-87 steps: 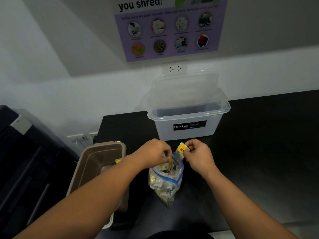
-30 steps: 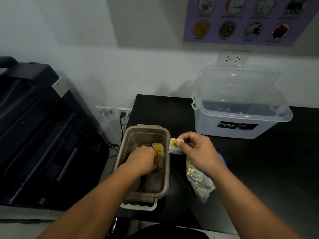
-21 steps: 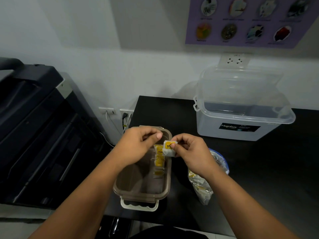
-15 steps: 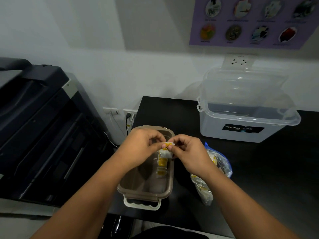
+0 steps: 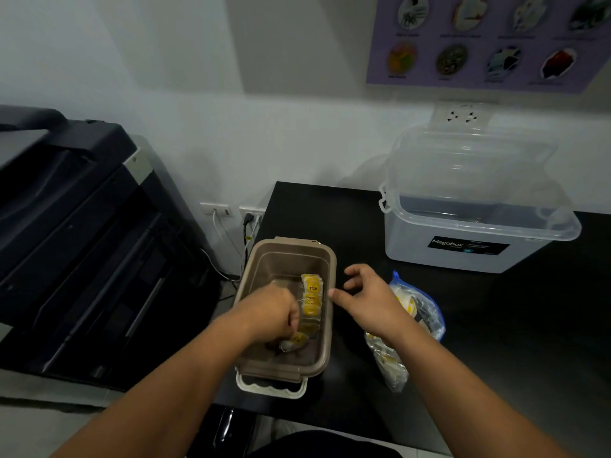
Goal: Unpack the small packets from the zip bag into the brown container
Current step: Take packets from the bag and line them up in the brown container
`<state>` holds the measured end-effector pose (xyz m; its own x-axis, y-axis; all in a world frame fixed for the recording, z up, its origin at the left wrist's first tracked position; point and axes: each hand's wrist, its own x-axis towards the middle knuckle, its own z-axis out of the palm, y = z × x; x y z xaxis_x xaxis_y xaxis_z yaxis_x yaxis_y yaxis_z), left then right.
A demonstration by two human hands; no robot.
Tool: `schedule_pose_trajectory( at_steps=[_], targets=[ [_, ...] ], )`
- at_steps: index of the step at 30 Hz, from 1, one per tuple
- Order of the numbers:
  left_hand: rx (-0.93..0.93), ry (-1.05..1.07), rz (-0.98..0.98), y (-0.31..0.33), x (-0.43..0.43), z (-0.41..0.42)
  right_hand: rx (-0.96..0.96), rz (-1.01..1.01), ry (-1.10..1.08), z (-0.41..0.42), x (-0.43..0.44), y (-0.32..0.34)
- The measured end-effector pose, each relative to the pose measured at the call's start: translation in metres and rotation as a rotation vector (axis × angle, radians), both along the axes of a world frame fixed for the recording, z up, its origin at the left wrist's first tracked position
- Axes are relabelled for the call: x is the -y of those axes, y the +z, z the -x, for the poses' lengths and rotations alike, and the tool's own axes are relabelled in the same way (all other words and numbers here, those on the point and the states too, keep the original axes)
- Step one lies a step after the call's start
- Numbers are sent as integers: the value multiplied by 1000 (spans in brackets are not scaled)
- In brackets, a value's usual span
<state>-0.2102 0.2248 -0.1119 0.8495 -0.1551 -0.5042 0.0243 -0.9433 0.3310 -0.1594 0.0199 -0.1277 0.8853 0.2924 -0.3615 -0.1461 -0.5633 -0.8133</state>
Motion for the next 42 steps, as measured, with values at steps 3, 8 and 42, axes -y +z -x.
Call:
schedule_pose_trajectory(
  at_steps=[3, 8, 42],
  targets=[
    [-37, -38, -58, -18, 11, -6, -69, -23, 46, 5, -3, -5],
    [-49, 57, -77, -38, 17, -18, -102, -54, 75, 8, -5, -4],
    [-233, 249, -88, -64, 25, -34, -161, -159, 99, 4, -5, -13]
  ],
)
